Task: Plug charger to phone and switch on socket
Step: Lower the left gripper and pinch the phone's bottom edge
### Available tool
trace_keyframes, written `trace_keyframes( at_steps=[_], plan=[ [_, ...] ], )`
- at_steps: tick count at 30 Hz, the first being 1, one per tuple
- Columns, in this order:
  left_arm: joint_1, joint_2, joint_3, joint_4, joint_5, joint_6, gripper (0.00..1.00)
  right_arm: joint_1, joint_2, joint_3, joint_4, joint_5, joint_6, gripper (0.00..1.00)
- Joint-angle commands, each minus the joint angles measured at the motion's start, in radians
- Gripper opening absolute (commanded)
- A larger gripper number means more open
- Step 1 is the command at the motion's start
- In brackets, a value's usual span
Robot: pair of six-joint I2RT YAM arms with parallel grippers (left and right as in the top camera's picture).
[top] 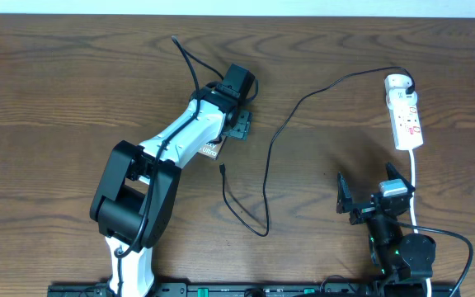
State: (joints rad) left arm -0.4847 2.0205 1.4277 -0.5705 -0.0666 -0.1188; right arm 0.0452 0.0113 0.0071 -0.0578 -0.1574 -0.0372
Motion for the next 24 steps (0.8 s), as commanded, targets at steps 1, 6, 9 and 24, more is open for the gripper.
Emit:
trace_keyframes(
  at_steps=[1,6,9,24],
  plan=[
    [0.003,0.003,0.016,-0.029,-0.058,0.078,0.90,-0.005,-0.006,-0.002,-0.003,0.001,-0.002,0.99],
    [0.004,0.004,0.015,-0.109,-0.058,0.236,0.96,-0.005,-0.006,-0.002,-0.003,0.001,-0.002,0.99],
    [0.018,0.004,0.003,-0.137,-0.058,0.257,0.98,-0.005,-0.006,-0.002,-0.003,0.001,-0.002,0.99],
    [0.095,0.006,-0.055,-0.121,0.086,0.266,0.99,-0.005,-0.006,-0.002,-0.003,0.001,-0.002,0.99]
  ],
)
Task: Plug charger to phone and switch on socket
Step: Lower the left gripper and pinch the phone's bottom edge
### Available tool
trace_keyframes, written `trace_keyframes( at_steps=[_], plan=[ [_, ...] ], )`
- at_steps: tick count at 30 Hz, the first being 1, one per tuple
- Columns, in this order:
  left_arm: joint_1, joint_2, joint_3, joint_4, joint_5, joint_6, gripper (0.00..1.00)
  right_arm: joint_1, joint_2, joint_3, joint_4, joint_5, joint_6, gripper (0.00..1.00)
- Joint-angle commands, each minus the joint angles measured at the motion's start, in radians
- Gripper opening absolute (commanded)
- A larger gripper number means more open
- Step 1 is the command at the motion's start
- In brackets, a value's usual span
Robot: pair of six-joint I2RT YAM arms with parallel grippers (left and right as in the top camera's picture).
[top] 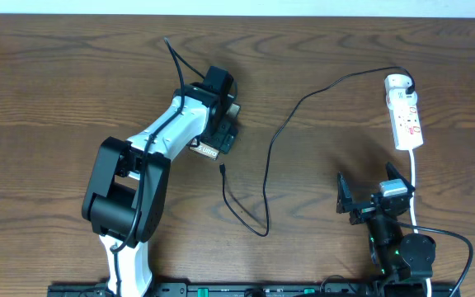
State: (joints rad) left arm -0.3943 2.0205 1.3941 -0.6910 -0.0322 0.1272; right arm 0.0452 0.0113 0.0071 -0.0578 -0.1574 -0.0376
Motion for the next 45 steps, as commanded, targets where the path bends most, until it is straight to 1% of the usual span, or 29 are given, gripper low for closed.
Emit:
trace_keyframes(
  at_steps=[1,9,14,15,17,19,24,28,30,33,37,41,45],
  plan=[
    [0.005,0.006,-0.032,0.000,0.051,0.023,1.00,-0.005,-0.006,-0.002,-0.003,0.001,-0.002,0.99],
    [0.005,0.019,-0.069,0.006,0.051,0.030,1.00,-0.005,-0.006,-0.002,-0.003,0.001,-0.002,0.99],
    [0.002,0.064,-0.071,0.007,0.051,0.029,0.99,-0.005,-0.006,-0.002,-0.003,0.001,-0.002,0.99],
    [0.002,0.071,-0.071,0.007,0.051,0.029,0.97,-0.005,-0.006,-0.002,-0.003,0.001,-0.002,0.99],
    [0.002,0.082,-0.071,0.008,0.050,0.025,0.88,-0.005,-0.006,-0.002,-0.003,0.001,-0.002,0.99],
    [0.002,0.085,-0.071,0.014,0.049,0.018,0.85,-0.005,-0.006,-0.002,-0.003,0.001,-0.001,0.99],
    [0.002,0.085,-0.071,0.028,0.047,0.012,0.82,-0.005,-0.006,-0.002,-0.003,0.001,-0.002,0.99],
    [0.002,0.085,-0.071,0.037,0.047,-0.011,0.73,-0.005,-0.006,-0.002,-0.003,0.001,-0.002,0.99],
    [0.002,0.085,-0.071,0.042,0.047,-0.036,0.72,-0.005,-0.006,-0.002,-0.003,0.001,-0.002,0.99],
    [0.002,0.084,-0.068,0.041,0.047,-0.063,0.65,-0.005,-0.006,-0.002,-0.003,0.001,-0.002,0.99],
    [0.002,0.083,-0.034,0.017,0.047,-0.092,0.61,-0.005,-0.006,-0.002,-0.003,0.001,-0.002,0.99],
    [0.002,0.072,0.032,-0.039,0.047,-0.098,0.58,-0.005,-0.006,-0.002,-0.003,0.001,-0.001,0.99],
    [0.002,0.046,0.061,-0.056,0.047,-0.127,0.56,-0.005,-0.006,-0.002,-0.003,0.001,-0.002,0.99]
  ],
)
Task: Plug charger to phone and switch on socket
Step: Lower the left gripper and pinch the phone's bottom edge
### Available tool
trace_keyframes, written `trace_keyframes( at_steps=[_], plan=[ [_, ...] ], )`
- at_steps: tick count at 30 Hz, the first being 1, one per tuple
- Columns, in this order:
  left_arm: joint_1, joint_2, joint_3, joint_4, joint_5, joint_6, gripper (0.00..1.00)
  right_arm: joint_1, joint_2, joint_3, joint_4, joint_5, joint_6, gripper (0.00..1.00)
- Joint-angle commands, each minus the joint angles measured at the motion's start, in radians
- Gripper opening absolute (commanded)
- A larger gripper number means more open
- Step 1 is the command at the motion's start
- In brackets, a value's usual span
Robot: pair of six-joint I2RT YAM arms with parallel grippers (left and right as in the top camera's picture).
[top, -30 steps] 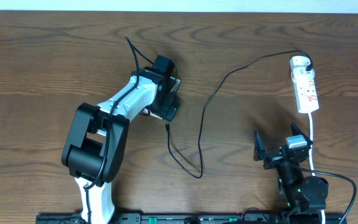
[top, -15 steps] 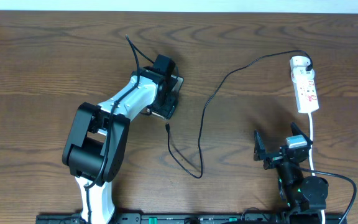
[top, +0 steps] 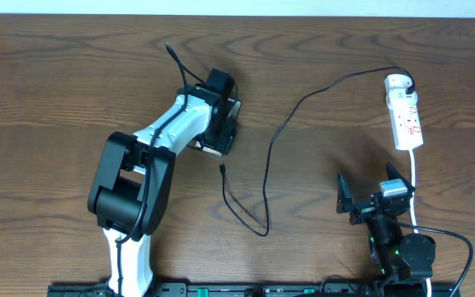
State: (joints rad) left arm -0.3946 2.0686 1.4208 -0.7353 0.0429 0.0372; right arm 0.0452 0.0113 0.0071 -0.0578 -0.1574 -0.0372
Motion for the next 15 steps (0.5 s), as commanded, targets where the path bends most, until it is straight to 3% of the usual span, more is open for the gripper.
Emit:
trace_keyframes(
  at_steps=[1,15],
  plan=[
    [0.003,-0.017,0.037,-0.012,-0.028,-0.047,0.56,-0.005,-0.006,-0.002,-0.003,0.001,-0.002,0.99],
    [0.003,-0.045,0.038,-0.044,-0.027,-0.171,0.48,-0.005,-0.006,-0.002,-0.003,0.001,-0.002,0.99]
  ],
)
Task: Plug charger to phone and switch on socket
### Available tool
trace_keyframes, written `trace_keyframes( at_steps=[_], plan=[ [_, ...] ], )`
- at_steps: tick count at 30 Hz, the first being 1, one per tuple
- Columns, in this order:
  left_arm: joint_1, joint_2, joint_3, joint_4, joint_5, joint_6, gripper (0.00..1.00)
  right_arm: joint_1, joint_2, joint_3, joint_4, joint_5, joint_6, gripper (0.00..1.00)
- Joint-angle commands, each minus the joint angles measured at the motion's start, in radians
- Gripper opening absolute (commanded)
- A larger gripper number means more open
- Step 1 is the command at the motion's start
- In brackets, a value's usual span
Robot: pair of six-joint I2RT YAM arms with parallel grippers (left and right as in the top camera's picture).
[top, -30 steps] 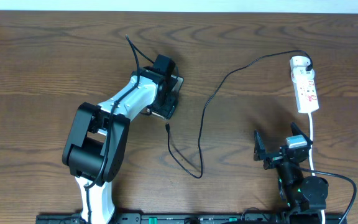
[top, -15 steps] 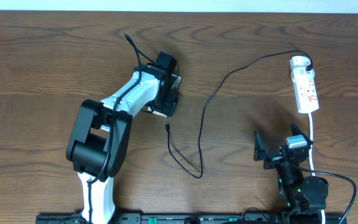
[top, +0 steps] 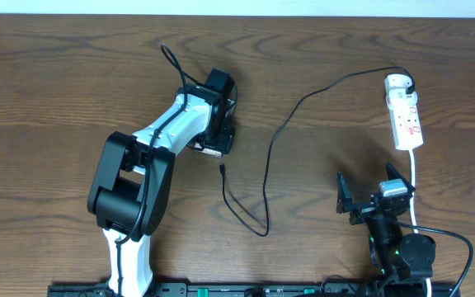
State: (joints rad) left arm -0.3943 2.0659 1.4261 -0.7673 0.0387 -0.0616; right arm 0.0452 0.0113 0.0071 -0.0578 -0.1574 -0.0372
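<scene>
My left gripper (top: 223, 130) reaches to the table's upper middle and is shut on the dark phone (top: 228, 136), which shows only as a dark sliver under the wrist. The black charger cable (top: 269, 157) runs from a white plug (top: 397, 82) on the white socket strip (top: 407, 120) across the table. It loops down, and its free connector (top: 223, 170) lies just below the phone. My right gripper (top: 368, 191) stands open near the front right, well away from the cable and below the strip.
The strip's white lead (top: 416, 186) runs down past the right arm to the front edge. A thin black wire (top: 171, 59) curls up from the left wrist. Bare wooden table (top: 56, 99) lies to the left and far side.
The left wrist turned slightly over the phone, so the pale edge seen beside it no longer shows. The cable, strip and right arm have not moved.
At first my left gripper was on the phone further right, near the cable's bend. Then gripper and phone stood further left, just above the free connector. They have stayed there since, with only small turns of the wrist. The right arm rested open throughout.
</scene>
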Motion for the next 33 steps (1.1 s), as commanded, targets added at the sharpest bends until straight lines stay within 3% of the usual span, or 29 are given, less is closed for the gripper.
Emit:
trace_keyframes(
  at_steps=[1,13,30,33],
  plan=[
    [0.002,-0.046,0.034,-0.014,-0.023,-0.083,0.49,-0.005,-0.006,-0.002,-0.003,0.001,-0.002,0.99],
    [0.002,-0.145,0.047,-0.017,-0.023,-0.251,0.45,-0.005,-0.006,-0.002,-0.003,0.001,-0.002,0.99],
    [0.000,-0.139,0.044,-0.040,-0.023,-0.251,0.45,-0.005,-0.006,-0.002,-0.003,0.001,-0.002,0.99],
    [0.000,-0.132,0.044,-0.040,-0.023,-0.251,0.45,-0.005,-0.006,-0.002,0.006,0.092,-0.047,0.99]
  ],
)
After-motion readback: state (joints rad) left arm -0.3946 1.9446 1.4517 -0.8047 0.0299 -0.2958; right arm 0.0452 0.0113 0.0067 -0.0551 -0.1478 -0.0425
